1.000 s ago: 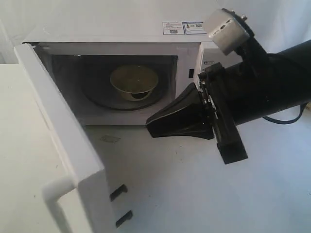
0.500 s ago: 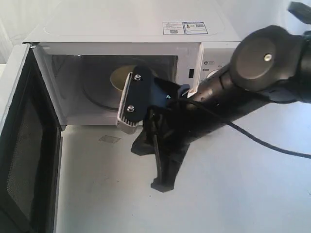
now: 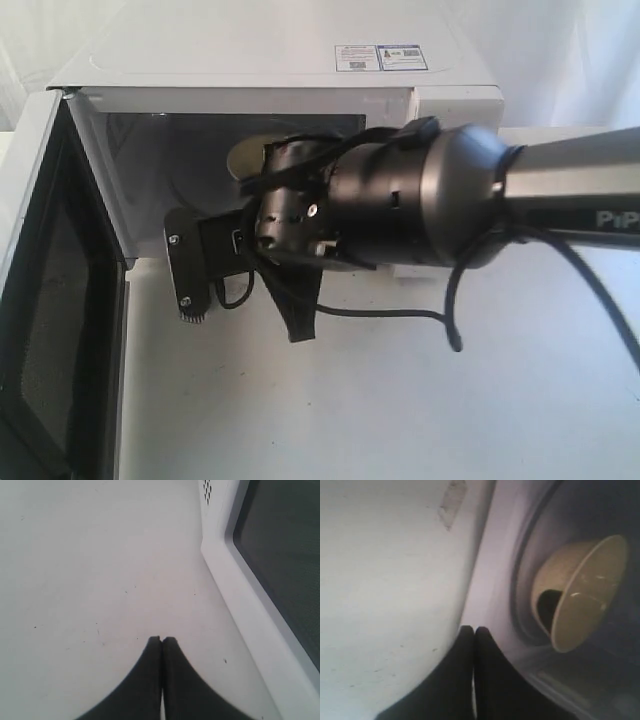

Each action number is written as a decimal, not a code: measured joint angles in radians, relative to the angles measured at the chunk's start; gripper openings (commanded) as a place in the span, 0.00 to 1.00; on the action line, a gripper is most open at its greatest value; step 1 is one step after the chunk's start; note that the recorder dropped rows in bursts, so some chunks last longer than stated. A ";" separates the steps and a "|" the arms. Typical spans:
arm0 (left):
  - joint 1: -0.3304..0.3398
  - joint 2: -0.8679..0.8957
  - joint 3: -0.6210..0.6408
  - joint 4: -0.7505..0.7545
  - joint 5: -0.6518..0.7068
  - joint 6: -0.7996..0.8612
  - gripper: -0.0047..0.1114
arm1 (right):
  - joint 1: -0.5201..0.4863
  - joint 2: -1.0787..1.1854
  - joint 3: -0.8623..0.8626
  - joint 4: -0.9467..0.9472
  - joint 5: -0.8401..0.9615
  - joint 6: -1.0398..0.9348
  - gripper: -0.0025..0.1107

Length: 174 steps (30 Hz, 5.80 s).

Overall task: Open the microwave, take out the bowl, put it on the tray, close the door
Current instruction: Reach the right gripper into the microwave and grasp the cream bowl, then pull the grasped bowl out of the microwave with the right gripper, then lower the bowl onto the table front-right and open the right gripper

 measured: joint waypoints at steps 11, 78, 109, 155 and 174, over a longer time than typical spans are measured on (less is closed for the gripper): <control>0.000 0.000 0.000 0.000 0.000 0.000 0.04 | 0.028 0.073 -0.029 -0.346 -0.045 0.342 0.02; 0.000 0.000 0.000 0.000 0.000 0.000 0.04 | -0.101 0.299 -0.136 -0.972 -0.173 1.134 0.45; 0.000 0.000 0.000 0.000 0.000 0.000 0.04 | -0.149 0.368 -0.221 -0.962 -0.172 1.248 0.02; 0.000 0.000 0.000 0.000 0.000 0.000 0.04 | 0.137 -0.153 0.401 -0.008 0.191 1.036 0.02; 0.000 0.000 0.000 0.000 0.000 0.000 0.04 | 0.137 -0.415 0.780 -0.108 0.192 1.405 0.02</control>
